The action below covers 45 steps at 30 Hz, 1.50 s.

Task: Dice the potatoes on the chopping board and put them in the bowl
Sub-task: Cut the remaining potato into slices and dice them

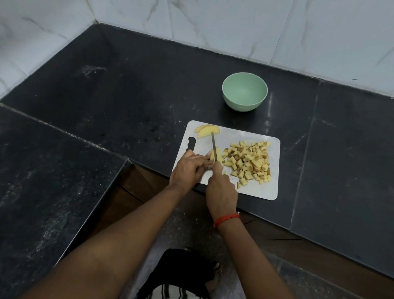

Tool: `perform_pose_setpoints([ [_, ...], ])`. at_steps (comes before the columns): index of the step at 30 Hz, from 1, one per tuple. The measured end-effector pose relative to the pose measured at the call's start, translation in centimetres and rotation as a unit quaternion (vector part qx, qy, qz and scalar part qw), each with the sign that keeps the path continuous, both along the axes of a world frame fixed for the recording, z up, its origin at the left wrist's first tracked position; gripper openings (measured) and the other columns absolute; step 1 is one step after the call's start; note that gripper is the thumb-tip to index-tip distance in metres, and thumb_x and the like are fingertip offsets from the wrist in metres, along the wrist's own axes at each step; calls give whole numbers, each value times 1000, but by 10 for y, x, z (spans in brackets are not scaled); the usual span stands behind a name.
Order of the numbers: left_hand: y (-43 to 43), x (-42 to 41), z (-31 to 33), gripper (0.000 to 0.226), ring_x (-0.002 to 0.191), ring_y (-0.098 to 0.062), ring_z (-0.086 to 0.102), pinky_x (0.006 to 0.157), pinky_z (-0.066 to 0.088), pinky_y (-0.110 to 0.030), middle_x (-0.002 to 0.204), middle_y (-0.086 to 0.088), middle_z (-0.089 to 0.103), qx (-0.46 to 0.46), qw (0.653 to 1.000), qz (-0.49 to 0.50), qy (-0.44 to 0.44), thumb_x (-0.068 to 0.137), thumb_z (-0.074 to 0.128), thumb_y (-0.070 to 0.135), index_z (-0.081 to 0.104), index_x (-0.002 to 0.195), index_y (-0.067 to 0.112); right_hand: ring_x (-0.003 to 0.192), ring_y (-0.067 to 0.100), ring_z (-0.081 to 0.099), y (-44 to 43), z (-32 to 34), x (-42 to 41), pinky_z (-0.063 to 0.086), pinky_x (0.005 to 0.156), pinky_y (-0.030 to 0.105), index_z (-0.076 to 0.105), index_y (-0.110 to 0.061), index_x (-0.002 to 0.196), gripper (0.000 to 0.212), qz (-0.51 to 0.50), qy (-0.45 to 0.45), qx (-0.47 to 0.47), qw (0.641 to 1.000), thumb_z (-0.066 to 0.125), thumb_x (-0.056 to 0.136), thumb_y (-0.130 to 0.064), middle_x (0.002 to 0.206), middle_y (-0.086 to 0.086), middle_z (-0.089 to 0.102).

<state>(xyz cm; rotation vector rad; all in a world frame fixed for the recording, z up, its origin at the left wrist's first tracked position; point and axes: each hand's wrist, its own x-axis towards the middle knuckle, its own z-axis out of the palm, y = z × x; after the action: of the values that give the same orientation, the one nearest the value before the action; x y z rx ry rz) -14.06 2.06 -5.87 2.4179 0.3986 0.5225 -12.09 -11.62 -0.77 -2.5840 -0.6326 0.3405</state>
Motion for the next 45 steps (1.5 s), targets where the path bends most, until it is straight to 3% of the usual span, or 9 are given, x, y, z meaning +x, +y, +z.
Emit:
perform_pose_setpoints([
  [5,-1,2,3,13,86,-12,45,71,44,-23,99,3,78,-16,1000,9,7,92,72,13,80,102,13,86,34,68,-1,-1,-6,37,59,34,29,-28,151,51,13,-37,-35,999,37,103,-10,103,13,65],
  [13,-3,3,2,16,87,-13,45,74,51,-32,100,4,77,-17,999,27,26,89,75,10,80,103,13,78,26,70,-46,0,-53,37,52,33,35,-20,125,24,37,-38,-116,992,27,104,-11,102,7,63],
  [16,-1,4,6,13,86,-12,44,74,48,-30,102,4,77,-25,999,16,25,88,77,15,81,101,15,83,30,70,-75,1,-70,38,56,35,33,-19,133,30,34,-1,-113,993,29,104,-14,104,7,63],
  [20,9,9,24,35,101,-16,49,84,47,-32,123,4,70,-12,997,-36,71,91,72,9,72,123,23,70,33,64,-95,7,-67,48,59,41,30,-26,105,3,2,6,42,999,33,106,-26,81,3,60],
  [25,28,35,57,88,123,-18,44,83,49,-31,152,10,48,160,951,-172,200,80,64,-16,46,150,34,52,14,48,-69,16,5,31,46,33,37,-22,93,15,-57,-41,283,957,45,106,-23,65,-4,49],
  [30,27,55,69,90,125,-20,45,88,50,-39,149,7,51,216,911,-223,270,86,71,-4,31,154,38,59,13,46,-54,-10,42,38,56,43,44,-15,93,14,-110,-25,359,927,50,105,-15,68,-2,47],
  [35,29,55,70,60,124,-23,47,91,53,-44,144,3,48,269,891,-258,260,91,64,2,49,142,30,56,6,42,-56,-24,42,36,53,36,45,-13,93,13,-112,-19,375,920,50,105,-17,66,-8,45],
  [39,33,47,65,41,119,-23,48,94,50,-44,136,1,49,234,908,-228,262,94,68,20,56,133,24,55,9,41,-56,-25,46,34,51,29,43,-16,93,14,-110,-15,375,920,49,105,-21,65,-6,46],
  [45,29,27,53,51,113,-22,51,91,50,-40,123,-1,51,200,940,-69,269,91,63,59,54,123,19,55,9,42,-55,-27,48,34,51,26,43,-14,93,15,-121,-7,376,919,49,105,-21,65,-6,47],
])
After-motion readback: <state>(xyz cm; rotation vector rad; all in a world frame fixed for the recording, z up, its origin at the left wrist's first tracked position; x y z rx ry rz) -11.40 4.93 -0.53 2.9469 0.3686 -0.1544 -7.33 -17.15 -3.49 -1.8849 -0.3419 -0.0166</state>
